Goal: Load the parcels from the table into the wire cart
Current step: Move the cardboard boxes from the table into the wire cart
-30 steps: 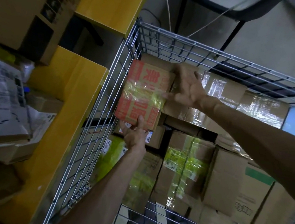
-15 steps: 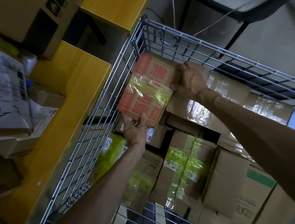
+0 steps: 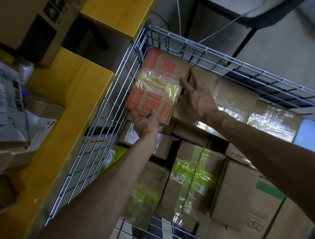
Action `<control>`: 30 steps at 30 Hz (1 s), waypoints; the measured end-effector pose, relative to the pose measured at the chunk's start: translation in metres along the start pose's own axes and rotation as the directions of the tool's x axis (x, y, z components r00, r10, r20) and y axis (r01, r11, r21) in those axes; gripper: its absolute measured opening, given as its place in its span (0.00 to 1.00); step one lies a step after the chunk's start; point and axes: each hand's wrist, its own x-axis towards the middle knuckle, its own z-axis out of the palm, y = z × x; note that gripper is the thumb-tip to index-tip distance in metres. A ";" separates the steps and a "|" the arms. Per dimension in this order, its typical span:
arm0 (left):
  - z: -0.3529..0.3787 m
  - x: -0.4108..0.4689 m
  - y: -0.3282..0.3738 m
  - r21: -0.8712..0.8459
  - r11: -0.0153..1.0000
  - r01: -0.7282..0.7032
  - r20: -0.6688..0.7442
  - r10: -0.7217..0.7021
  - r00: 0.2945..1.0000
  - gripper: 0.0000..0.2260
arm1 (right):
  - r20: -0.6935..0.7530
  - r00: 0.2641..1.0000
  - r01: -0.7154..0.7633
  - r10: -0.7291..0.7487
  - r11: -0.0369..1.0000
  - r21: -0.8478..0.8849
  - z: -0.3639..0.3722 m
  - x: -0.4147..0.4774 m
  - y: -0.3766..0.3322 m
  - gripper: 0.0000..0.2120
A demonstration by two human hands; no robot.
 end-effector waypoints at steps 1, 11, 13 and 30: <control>0.003 0.003 0.000 0.027 1.000 -0.013 -0.017 0.013 1.000 0.34 | 0.026 1.000 0.013 -0.011 0.996 -0.091 0.002 -0.001 0.002 0.30; -0.030 -0.013 0.027 0.281 0.955 0.095 0.223 -0.161 0.961 0.30 | 0.236 0.959 -0.106 0.157 0.971 -0.214 -0.024 -0.011 -0.004 0.31; -0.047 -0.032 0.035 0.450 0.891 -0.058 0.249 -0.063 0.966 0.35 | 0.324 0.920 -0.135 0.220 0.955 -0.265 -0.043 -0.044 -0.020 0.34; -0.193 -0.207 0.106 0.700 0.322 -0.637 0.588 0.245 0.771 0.27 | 0.264 0.938 -0.166 0.225 0.960 -0.226 -0.170 -0.210 -0.150 0.29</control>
